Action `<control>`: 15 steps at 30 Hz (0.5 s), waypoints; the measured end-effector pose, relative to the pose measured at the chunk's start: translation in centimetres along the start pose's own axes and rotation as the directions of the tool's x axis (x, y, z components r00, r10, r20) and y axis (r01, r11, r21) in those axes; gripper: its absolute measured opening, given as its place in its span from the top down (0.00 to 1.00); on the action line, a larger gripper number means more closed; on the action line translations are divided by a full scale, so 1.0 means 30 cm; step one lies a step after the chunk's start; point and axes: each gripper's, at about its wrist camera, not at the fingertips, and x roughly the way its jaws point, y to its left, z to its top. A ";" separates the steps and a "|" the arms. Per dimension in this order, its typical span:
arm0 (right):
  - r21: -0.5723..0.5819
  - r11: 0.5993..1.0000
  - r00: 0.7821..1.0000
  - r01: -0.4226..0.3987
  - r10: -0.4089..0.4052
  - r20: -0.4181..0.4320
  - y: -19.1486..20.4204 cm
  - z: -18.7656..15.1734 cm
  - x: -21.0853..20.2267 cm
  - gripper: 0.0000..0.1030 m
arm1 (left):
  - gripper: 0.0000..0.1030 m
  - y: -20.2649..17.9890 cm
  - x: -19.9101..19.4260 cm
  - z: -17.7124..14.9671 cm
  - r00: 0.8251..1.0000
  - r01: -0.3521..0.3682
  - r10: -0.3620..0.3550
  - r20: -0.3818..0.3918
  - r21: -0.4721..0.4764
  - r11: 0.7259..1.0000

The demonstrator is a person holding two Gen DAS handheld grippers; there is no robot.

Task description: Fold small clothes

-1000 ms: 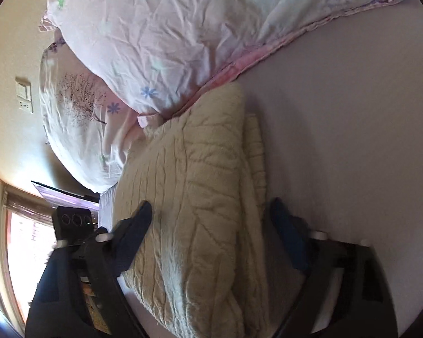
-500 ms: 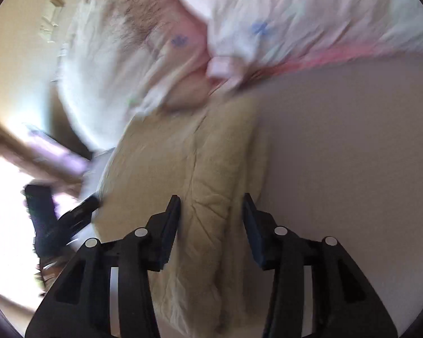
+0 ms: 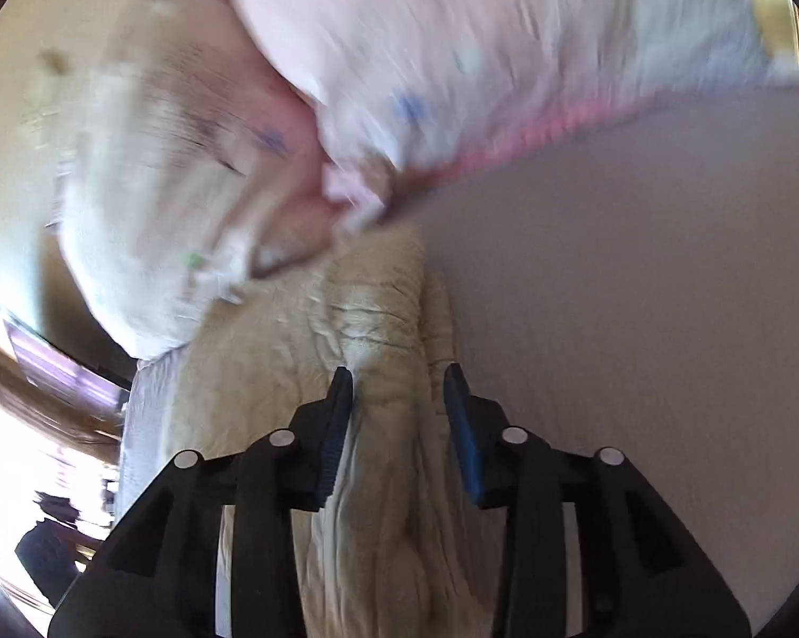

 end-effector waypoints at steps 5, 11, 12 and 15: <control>-0.163 0.986 0.999 -0.022 0.030 0.044 0.048 -0.190 -0.184 0.05 | 0.02 -0.061 0.031 -0.060 0.998 -0.051 0.054 -0.042 0.085 0.995; -0.360 0.918 0.983 0.165 -0.183 -0.016 0.138 -0.372 -0.137 0.01 | 0.02 -0.100 0.089 -0.087 0.989 -0.102 0.116 -0.093 0.146 0.984; -0.361 0.919 0.982 0.159 -0.184 -0.036 0.143 -0.393 -0.119 0.01 | 0.02 -0.103 0.099 -0.088 0.986 -0.120 0.137 -0.098 0.159 0.980; -0.365 0.908 0.965 0.205 -0.250 -0.081 0.153 -0.420 -0.051 0.01 | 0.02 -0.115 0.117 -0.092 0.980 -0.159 0.180 -0.089 0.203 0.966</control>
